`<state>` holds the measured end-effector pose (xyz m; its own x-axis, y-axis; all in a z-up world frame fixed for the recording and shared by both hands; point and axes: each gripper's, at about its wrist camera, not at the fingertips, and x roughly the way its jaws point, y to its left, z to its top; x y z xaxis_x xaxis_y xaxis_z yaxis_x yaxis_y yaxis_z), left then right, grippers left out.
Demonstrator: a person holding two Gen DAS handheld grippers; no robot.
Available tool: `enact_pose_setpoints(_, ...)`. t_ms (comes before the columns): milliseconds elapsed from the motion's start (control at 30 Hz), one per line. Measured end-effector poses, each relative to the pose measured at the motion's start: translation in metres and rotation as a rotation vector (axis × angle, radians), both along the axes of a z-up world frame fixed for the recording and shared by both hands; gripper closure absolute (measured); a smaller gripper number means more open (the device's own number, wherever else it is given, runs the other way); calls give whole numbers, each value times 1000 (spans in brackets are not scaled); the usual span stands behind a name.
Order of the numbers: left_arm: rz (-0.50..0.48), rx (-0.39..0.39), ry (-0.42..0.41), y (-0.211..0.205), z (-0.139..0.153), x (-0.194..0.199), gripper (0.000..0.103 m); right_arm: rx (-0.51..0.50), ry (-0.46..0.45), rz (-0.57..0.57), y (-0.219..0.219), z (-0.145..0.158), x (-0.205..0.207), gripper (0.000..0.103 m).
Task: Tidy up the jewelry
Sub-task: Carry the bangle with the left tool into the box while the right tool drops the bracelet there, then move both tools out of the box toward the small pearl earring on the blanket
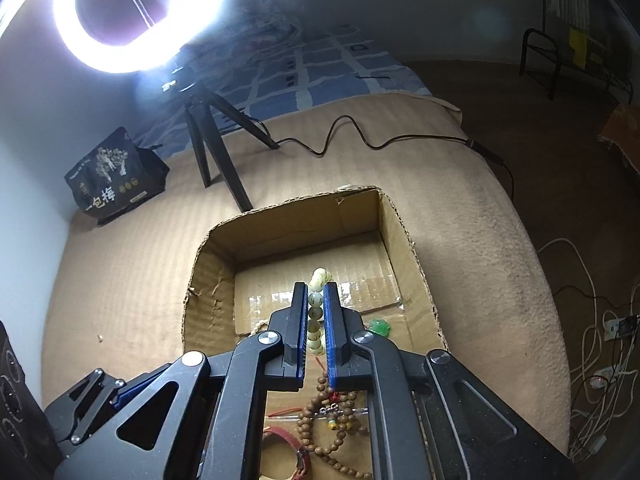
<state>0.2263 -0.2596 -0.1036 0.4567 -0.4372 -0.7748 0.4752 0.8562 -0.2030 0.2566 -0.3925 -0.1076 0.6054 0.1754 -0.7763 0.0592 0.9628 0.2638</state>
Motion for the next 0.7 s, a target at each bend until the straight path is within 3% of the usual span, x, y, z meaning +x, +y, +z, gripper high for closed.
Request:
enact_pose_setpoints(67,3,5,-7,0,1,-1,30,-11,-2,-1,1,1,0,94)
enact_pose_setpoints(133,8,13,-8,0,1,0,29,-18,0,-5,2,3,0,76)
enact_pose_setpoints(167,6,15,-5,1,1,0,29,-18,-3,-11,2,4,-1,61)
enact_pose_setpoints(200,7,19,-3,1,1,0,29,-16,-8,-16,1,4,-2,57)
enact_pose_setpoints(700,24,18,-31,22,20,-11,28,-38,-35,-34,-1,25,-21,57)
